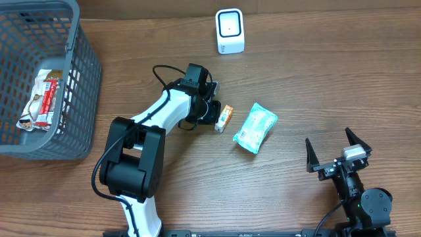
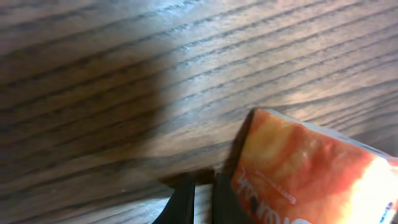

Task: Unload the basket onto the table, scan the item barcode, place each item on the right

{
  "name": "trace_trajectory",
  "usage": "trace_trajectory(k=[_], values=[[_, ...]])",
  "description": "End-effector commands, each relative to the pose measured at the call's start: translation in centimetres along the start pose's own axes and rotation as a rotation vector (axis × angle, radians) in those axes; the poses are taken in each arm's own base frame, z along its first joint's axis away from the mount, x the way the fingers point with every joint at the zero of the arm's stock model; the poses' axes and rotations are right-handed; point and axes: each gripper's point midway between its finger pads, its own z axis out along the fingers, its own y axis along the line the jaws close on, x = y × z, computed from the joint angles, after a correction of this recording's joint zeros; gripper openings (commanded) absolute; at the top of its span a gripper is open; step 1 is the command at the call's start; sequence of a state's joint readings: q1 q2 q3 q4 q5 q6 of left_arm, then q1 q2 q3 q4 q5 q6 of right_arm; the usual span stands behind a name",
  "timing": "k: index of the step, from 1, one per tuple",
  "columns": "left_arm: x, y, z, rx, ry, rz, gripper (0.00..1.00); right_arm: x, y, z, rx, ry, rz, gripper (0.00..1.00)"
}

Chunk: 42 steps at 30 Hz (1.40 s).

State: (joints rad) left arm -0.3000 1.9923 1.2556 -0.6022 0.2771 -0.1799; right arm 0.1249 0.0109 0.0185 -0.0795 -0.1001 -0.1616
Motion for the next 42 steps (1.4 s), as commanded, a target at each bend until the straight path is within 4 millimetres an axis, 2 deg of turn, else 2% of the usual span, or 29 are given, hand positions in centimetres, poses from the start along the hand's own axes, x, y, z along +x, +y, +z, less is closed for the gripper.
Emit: trace_trajectory(k=[1,3,6,9,14,17,18,19,20,26,27,30,31,36,42], values=[[-0.6,2.0,0.0,-0.076,-0.003,-0.006,0.10,0.3,-0.1,0.0,0.004,0.001,-0.003,1.00],[-1.2,1.9,-0.5,-0.075,-0.010,-0.009,0.24,0.3,-0.1,0.0,0.004,0.001,-0.003,1.00],[-2.2,1.6,-1.7,-0.082,-0.019,-0.003,0.35,0.3,-0.1,0.0,0.004,0.001,-0.004,1.00],[-3.7,1.3,-3.7,-0.090,-0.029,-0.005,0.48,0.3,-0.1,0.0,0.004,0.001,-0.003,1.00],[-6.0,0.1,-7.3,-0.103,-0.056,0.004,0.66,0.3,-0.1,0.0,0.004,0.001,-0.004,1.00],[-6.6,-0.8,-8.7,-0.101,-0.060,0.032,0.72,0.3,-0.1,0.0,0.004,0.001,-0.003,1.00],[-6.5,-1.0,-9.0,-0.099,-0.054,0.046,0.77,0.3,-0.1,0.0,0.004,0.001,-0.003,1.00],[-6.3,-1.2,-9.0,-0.099,-0.046,0.062,0.91,0.3,-0.1,0.0,0.004,0.001,-0.003,1.00],[-6.0,-1.3,-9.0,-0.100,-0.033,0.075,1.00,0.3,-0.1,0.0,0.004,0.001,-0.003,1.00],[-3.8,-1.9,-7.7,-0.103,0.049,0.164,1.00,0.3,-0.1,0.0,0.004,0.001,-0.003,1.00],[-3.4,-2.0,-7.3,-0.103,0.059,0.181,0.98,0.3,-0.1,0.0,0.004,0.001,-0.003,1.00],[-2.3,-2.5,-5.9,-0.103,0.089,0.222,0.82,0.3,-0.1,0.0,0.004,0.001,-0.003,1.00],[-2.1,-2.6,-5.6,-0.102,0.091,0.227,0.80,0.3,-0.1,0.0,0.004,0.001,-0.003,1.00],[-1.3,-2.6,-3.6,-0.099,0.086,0.248,0.76,0.3,-0.1,0.0,0.004,0.001,-0.003,1.00],[-0.4,-2.7,-2.6,-0.095,0.100,0.256,0.70,0.3,-0.1,0.0,0.004,0.001,-0.003,1.00]])
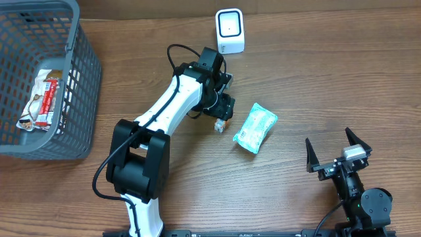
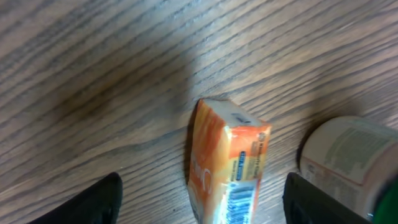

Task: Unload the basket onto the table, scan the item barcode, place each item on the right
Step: 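Lift the orange packet and stand it upright on the table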

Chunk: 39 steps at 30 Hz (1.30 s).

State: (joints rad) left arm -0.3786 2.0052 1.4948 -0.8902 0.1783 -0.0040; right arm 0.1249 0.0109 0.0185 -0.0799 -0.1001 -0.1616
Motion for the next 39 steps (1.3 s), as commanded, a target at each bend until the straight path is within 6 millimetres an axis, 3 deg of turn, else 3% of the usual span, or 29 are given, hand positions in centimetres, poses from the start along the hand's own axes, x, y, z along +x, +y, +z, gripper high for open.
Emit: trace_trajectory(k=[1,8,12,16,22,29,39], values=[[0.8,-0.1,1.2,-0.001,0.029,0.023,0.68,0.3,-0.1,0.0,0.004,0.001,-0.003,1.00],[1.3,-1.1,3.1,0.001,0.011,0.056,0.56,0.3,-0.1,0.0,0.004,0.000,-0.003,1.00],[1.6,-0.9,4.1,-0.029,-0.001,0.023,0.43,0.3,-0.1,0.0,0.004,0.000,-0.003,1.00],[1.8,-0.2,4.1,-0.074,0.004,-0.019,0.22,0.3,-0.1,0.0,0.004,0.000,-0.004,1.00],[2.2,-0.2,4.1,-0.077,0.014,-0.101,0.05,0.3,-0.1,0.0,0.004,0.000,-0.004,1.00],[4.5,2.1,3.6,-0.260,0.049,-0.474,0.07,0.3,-0.1,0.0,0.004,0.001,-0.004,1.00],[5.2,1.3,3.5,-0.338,0.046,-0.499,0.08,0.3,-0.1,0.0,0.004,0.000,-0.004,1.00]])
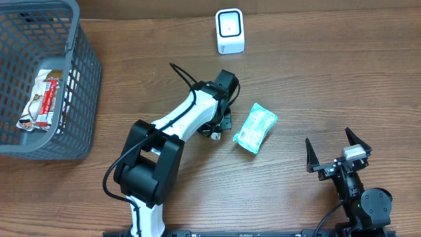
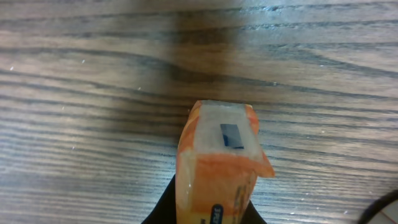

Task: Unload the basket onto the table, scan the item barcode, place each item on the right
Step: 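Lift the orange packet and stand it upright on the table, then move the left gripper to the teal snack pack and grasp it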

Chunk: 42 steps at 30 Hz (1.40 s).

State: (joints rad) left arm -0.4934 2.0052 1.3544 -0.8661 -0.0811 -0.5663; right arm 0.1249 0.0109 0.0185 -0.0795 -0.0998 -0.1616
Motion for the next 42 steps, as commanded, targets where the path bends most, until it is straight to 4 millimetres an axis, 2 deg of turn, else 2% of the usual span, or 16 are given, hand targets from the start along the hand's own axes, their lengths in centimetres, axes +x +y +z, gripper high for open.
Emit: trace_trajectory(k=[1,3,4,6,12,16,17,20,22,29,32,34,38,42], values=[[0.1,0.5,0.6,-0.059,-0.018,-0.047,0.11,0.3,-0.1,0.0,0.003,0.001,-0.003,1.00],[-0.2,0.4,0.6,-0.051,-0.026,-0.033,0.18,0.3,-0.1,0.0,0.003,0.001,-0.004,1.00],[-0.3,0.4,0.6,-0.050,-0.027,-0.027,0.28,0.3,-0.1,0.0,0.003,0.001,-0.003,1.00],[-0.3,0.5,0.6,-0.051,-0.026,-0.027,0.36,0.3,-0.1,0.0,0.003,0.001,-0.003,1.00],[-0.3,0.5,0.6,-0.049,-0.027,-0.006,0.49,0.3,-0.1,0.0,0.003,0.001,-0.004,1.00],[-0.5,0.4,0.6,-0.046,-0.032,-0.004,0.72,0.3,-0.1,0.0,0.003,0.001,-0.004,1.00],[-0.6,0.3,0.6,-0.043,-0.036,0.000,0.73,0.3,-0.1,0.0,0.003,0.001,-0.003,1.00],[-0.8,0.1,0.6,-0.036,-0.047,0.013,0.57,0.3,-0.1,0.0,0.003,0.001,-0.003,1.00],[-0.9,0.1,0.6,-0.033,-0.051,0.013,0.53,0.3,-0.1,0.0,0.003,0.001,-0.004,1.00],[-1.3,-1.0,0.1,0.018,-0.052,0.115,0.70,0.3,-0.1,0.0,0.003,0.001,-0.004,1.00],[-2.4,-1.4,-1.5,0.030,-0.071,0.140,0.75,0.3,-0.1,0.0,0.003,0.001,-0.003,1.00],[-3.6,-1.6,-3.3,0.042,-0.095,0.130,0.77,0.3,-0.1,0.0,0.003,0.001,-0.003,1.00],[-6.6,-1.0,-8.5,0.075,-0.163,0.085,0.79,0.3,-0.1,0.0,0.003,0.001,-0.003,1.00],[-8.5,-0.9,-13.2,0.148,-0.205,0.072,0.82,0.3,-0.1,0.0,0.003,0.001,-0.003,1.00]])
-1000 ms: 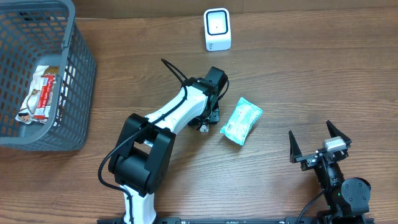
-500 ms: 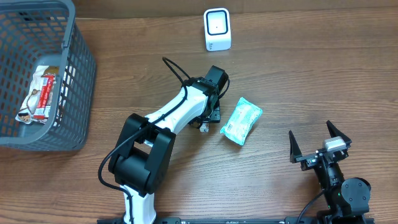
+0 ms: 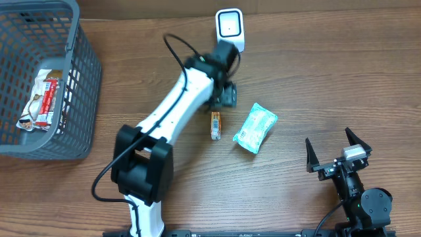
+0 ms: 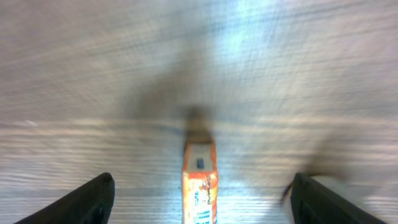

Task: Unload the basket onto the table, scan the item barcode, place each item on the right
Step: 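Move the left gripper to the teal snack pack and grasp it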

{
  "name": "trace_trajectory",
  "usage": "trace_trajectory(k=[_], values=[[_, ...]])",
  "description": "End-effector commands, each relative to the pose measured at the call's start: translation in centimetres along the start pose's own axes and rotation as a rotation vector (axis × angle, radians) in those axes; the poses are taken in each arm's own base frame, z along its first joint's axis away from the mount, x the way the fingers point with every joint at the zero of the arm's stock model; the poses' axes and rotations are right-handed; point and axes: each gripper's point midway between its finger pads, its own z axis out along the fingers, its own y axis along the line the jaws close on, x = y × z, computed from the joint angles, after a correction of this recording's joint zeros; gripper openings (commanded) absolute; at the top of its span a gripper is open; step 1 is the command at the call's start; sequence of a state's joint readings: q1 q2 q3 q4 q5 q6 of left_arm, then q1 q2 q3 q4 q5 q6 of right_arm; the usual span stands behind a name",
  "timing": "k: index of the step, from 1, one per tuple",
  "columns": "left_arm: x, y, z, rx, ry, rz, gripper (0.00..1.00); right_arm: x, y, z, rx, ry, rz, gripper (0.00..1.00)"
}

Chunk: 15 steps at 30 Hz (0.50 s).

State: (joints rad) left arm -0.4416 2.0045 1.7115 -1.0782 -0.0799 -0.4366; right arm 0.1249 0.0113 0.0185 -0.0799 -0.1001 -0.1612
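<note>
A small orange box (image 3: 215, 125) lies flat on the wooden table, its long side pointing towards the white scanner (image 3: 229, 31) at the back. In the left wrist view the orange box (image 4: 199, 186) shows blurred, low in the middle. My left gripper (image 3: 223, 94) is open and hangs above and just behind the box. Its fingers (image 4: 93, 199) stand wide apart and clear of the box. A teal packet (image 3: 255, 128) lies right of the box. My right gripper (image 3: 337, 155) is open at the front right, holding nothing.
A grey wire basket (image 3: 79, 79) stands at the far left with a red and white snack pack (image 3: 43, 99) inside. The left arm stretches from the front edge diagonally up to the scanner area.
My left gripper's fingers were close against the orange box; now they are wide open and farther from it, nearer the scanner. The box lies free and straight on the table. The right arm is unchanged.
First my left gripper was shut just left of the tilted orange box. Then it was open with the box between its fingers. Then the fingers were close on the box near the teal packet. Now the gripper is open above the box, which lies turned straight.
</note>
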Motion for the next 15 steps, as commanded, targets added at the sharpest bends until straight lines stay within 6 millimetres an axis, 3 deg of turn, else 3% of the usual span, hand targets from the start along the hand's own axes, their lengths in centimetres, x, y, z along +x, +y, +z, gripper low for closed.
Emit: trace_trajectory(k=[1,5,10,15], values=[[-2.7,-0.6,-5.0,0.114,-0.081,0.025,0.82,0.3,-0.1,0.0,0.004,0.000,-0.004,1.00],[-1.7,-3.0,-6.3,0.274,-0.032,0.153,0.82,0.3,-0.1,0.0,0.004,0.000,-0.004,1.00],[1.9,-7.0,-6.1,0.505,0.070,0.373,0.87,0.3,-0.1,0.0,0.004,0.000,-0.004,1.00],[4.4,-7.6,-4.5,0.505,0.138,0.421,0.88,0.3,-0.1,0.0,0.004,0.000,-0.004,1.00]])
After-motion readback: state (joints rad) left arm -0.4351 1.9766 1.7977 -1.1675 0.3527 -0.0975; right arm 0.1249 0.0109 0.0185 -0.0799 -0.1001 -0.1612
